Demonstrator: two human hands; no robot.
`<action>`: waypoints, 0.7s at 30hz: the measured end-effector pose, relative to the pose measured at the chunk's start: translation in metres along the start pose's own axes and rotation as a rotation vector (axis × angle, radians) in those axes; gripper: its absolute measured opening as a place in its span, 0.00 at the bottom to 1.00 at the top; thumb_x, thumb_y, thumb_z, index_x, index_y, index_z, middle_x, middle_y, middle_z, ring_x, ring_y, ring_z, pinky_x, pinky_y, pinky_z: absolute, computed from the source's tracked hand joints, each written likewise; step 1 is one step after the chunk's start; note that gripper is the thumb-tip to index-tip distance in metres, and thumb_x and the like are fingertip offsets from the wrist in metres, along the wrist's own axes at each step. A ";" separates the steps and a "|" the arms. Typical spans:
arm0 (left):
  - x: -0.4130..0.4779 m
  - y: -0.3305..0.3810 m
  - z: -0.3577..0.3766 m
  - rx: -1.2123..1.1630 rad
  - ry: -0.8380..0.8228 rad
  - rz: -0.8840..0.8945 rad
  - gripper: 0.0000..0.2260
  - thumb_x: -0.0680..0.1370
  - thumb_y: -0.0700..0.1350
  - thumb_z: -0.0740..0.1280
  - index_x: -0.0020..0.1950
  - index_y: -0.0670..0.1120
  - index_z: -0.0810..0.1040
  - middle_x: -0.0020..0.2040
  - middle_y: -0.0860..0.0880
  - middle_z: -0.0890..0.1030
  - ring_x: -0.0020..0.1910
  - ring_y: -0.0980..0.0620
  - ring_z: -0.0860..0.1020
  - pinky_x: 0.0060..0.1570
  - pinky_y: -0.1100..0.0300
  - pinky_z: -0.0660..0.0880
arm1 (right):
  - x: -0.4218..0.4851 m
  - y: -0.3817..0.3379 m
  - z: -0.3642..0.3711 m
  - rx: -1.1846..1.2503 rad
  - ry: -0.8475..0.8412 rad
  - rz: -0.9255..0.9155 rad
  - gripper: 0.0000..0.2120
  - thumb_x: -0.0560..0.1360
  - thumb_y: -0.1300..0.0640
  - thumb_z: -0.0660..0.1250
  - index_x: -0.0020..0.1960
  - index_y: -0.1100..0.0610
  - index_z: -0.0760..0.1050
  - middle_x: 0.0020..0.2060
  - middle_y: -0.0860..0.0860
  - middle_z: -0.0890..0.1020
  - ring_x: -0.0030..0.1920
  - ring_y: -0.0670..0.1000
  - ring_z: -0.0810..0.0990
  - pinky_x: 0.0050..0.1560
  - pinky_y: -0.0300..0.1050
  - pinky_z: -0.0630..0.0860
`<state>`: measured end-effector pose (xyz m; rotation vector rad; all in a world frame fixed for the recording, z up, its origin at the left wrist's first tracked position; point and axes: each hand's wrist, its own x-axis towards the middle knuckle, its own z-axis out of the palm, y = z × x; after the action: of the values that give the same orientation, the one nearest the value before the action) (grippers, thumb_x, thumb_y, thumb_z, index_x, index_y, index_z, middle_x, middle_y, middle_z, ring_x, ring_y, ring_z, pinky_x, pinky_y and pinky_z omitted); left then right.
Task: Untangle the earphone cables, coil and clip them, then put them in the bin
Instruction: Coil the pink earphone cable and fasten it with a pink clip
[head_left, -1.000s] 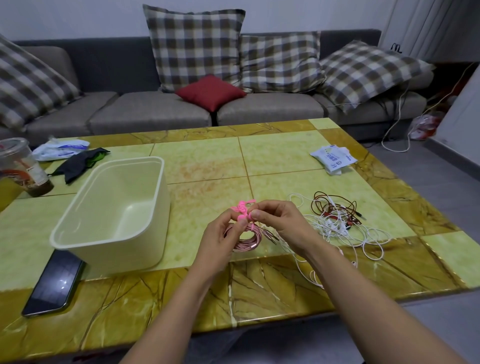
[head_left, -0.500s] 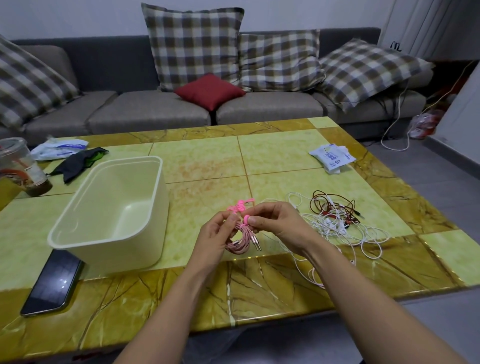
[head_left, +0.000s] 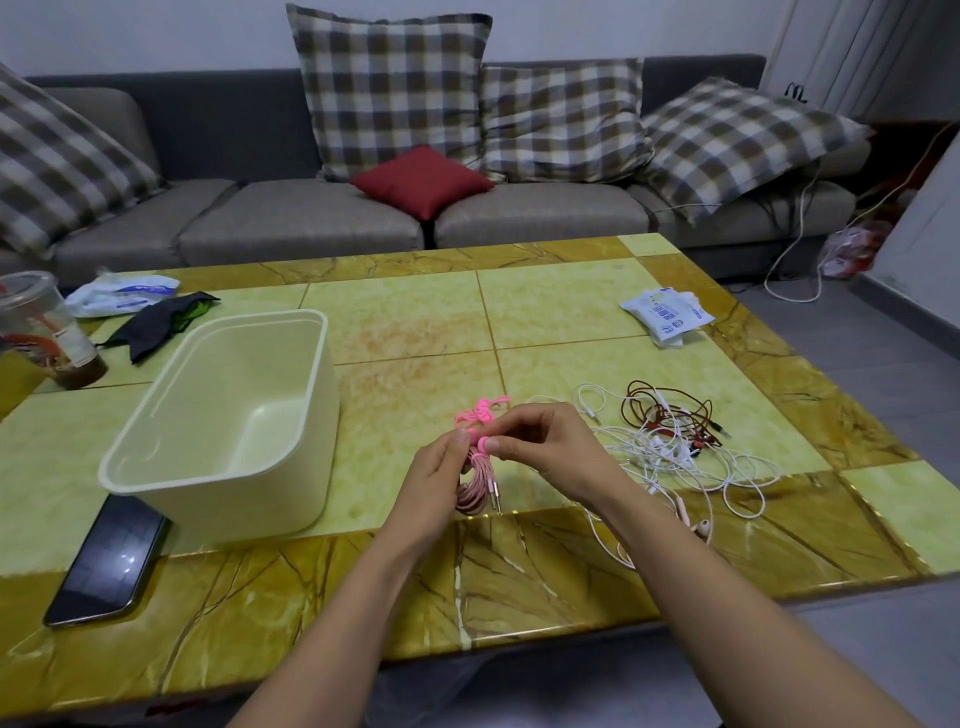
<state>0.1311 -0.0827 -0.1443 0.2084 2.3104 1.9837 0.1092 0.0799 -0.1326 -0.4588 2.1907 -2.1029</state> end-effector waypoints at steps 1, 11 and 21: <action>0.000 0.000 0.000 0.012 -0.016 0.007 0.16 0.85 0.52 0.52 0.63 0.56 0.79 0.56 0.55 0.83 0.59 0.56 0.77 0.61 0.60 0.72 | 0.000 0.001 0.001 -0.023 0.009 -0.004 0.06 0.71 0.67 0.74 0.47 0.61 0.83 0.43 0.53 0.86 0.49 0.45 0.84 0.50 0.37 0.77; 0.002 0.004 0.004 0.050 0.014 0.019 0.14 0.85 0.50 0.52 0.53 0.60 0.77 0.50 0.60 0.82 0.52 0.68 0.78 0.52 0.72 0.72 | 0.002 0.001 0.005 -0.265 -0.050 -0.025 0.03 0.79 0.62 0.67 0.50 0.57 0.79 0.40 0.42 0.80 0.42 0.34 0.78 0.47 0.31 0.71; 0.007 -0.008 0.004 0.268 0.004 -0.058 0.14 0.83 0.59 0.49 0.55 0.69 0.73 0.50 0.46 0.73 0.60 0.46 0.68 0.67 0.46 0.65 | 0.002 0.001 0.008 -0.260 0.050 -0.072 0.03 0.79 0.61 0.66 0.48 0.55 0.78 0.38 0.35 0.81 0.41 0.38 0.78 0.46 0.33 0.71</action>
<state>0.1246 -0.0791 -0.1528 0.1538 2.5481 1.6444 0.1095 0.0719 -0.1336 -0.5139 2.5259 -1.8879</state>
